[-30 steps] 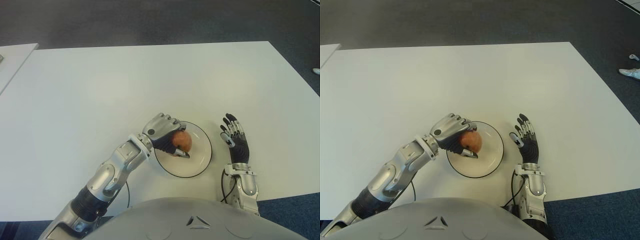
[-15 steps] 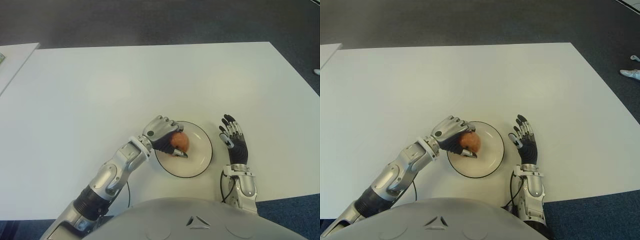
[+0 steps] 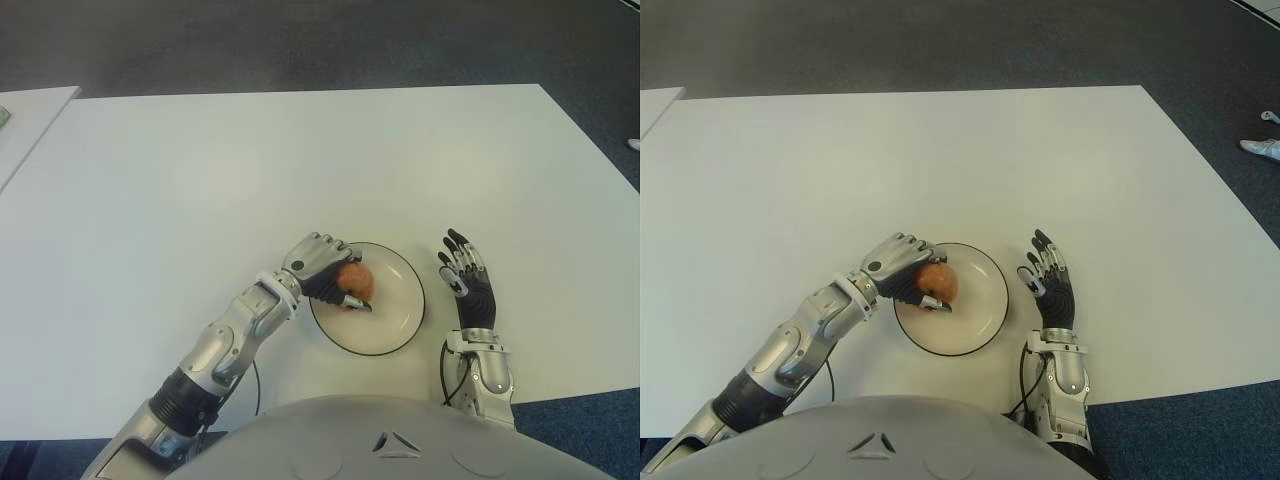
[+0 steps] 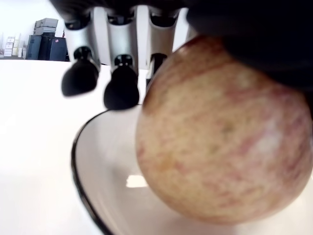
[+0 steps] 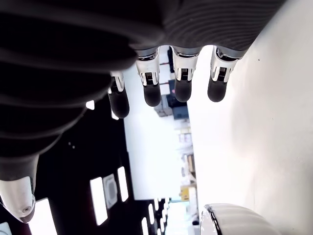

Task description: Put the apples into the plate.

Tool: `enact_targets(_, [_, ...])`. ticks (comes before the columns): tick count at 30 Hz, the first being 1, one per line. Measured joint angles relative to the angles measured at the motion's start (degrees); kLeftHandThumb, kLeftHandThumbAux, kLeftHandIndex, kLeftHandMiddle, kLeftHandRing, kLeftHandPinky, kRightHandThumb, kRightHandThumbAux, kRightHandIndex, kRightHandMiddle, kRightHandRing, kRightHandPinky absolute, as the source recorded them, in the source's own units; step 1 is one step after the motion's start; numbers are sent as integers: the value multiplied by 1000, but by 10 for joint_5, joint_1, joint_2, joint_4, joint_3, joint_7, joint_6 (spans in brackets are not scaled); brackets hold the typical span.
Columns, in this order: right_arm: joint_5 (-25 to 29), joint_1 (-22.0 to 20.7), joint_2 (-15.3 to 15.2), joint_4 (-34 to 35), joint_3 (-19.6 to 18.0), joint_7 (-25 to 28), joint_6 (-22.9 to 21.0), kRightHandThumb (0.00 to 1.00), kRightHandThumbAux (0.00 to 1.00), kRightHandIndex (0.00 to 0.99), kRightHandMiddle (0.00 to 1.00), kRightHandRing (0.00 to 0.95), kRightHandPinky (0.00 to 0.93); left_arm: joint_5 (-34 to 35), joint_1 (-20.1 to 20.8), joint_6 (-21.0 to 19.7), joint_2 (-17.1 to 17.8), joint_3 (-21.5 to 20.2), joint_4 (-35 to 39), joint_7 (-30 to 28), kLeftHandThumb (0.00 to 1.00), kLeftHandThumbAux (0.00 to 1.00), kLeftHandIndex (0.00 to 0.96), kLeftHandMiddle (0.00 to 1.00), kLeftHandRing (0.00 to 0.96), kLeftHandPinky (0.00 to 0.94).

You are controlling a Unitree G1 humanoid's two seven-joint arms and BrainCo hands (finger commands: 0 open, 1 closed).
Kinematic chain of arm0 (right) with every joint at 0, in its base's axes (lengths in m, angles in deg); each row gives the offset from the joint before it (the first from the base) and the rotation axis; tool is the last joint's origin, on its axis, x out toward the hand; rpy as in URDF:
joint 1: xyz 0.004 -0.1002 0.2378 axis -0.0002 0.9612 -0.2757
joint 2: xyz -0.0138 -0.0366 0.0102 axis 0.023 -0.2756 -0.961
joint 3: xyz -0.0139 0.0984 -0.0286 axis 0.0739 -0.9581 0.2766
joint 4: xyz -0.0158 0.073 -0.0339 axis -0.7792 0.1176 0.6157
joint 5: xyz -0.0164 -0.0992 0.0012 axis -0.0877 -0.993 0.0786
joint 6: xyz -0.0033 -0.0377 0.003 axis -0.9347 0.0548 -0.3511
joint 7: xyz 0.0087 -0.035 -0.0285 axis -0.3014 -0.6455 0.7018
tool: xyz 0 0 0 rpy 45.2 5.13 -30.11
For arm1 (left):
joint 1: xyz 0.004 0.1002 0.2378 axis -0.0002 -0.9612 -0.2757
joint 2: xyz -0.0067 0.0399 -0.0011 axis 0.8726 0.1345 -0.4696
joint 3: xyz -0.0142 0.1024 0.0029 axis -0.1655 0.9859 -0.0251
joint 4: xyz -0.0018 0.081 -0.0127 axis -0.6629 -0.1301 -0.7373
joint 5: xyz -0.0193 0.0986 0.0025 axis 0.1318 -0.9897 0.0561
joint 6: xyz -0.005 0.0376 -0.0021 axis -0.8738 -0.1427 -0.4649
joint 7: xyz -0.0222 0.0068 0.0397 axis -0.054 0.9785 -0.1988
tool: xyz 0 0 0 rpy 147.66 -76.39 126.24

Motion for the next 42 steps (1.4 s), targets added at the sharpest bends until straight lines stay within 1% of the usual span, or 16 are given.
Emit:
enact_targets(1, [0, 0, 0, 0, 0, 0, 0, 254, 566, 135, 108, 48, 68, 1, 1, 2, 0, 0, -2, 2, 385, 406, 272, 340, 317, 308])
enact_targets(2, [1, 0, 0, 0, 0, 0, 0, 254, 568, 132, 108, 49, 66, 1, 2, 4, 1, 0, -4, 3, 330, 352, 206, 229, 203, 205])
enact_targets(3, [1, 0, 0, 1, 0, 0, 0, 253, 569, 130, 109, 49, 64, 1, 3, 6, 1, 1, -5, 4, 294, 293, 132, 146, 130, 131])
enact_targets(6, [3, 0, 0, 1, 0, 0, 0, 251, 567, 131, 109, 48, 60, 1, 4, 11, 4, 1, -7, 4, 255, 209, 43, 48, 42, 42])
enact_targets(8, [4, 0, 0, 1, 0, 0, 0, 250, 565, 134, 109, 48, 58, 4, 4, 14, 5, 1, -7, 4, 247, 184, 22, 24, 21, 21])
enact_targets(14, [4, 0, 1, 1, 0, -1, 0, 236, 559, 137, 107, 43, 52, 13, 4, 19, 8, 0, -3, 4, 239, 155, 2, 2, 2, 2])
enact_targets(29, [4, 0, 1, 1, 2, -1, -1, 210, 552, 128, 100, 36, 45, 9, 12, 24, 17, -2, 10, 4, 202, 146, 0, 0, 0, 0])
enact_targets(37, [5, 0, 1, 0, 2, -1, -1, 230, 561, 144, 102, 40, 51, 6, 13, 24, 19, -2, 13, 4, 203, 149, 0, 0, 0, 0])
enact_targets(41, [5, 0, 1, 0, 2, -1, -1, 233, 562, 132, 101, 41, 52, 6, 12, 23, 18, -4, 13, 6, 210, 151, 0, 0, 0, 0])
enact_targets(42, [5, 0, 1, 0, 2, -1, -1, 233, 561, 125, 99, 42, 55, 8, 12, 23, 17, -6, 13, 8, 209, 159, 0, 0, 0, 12])
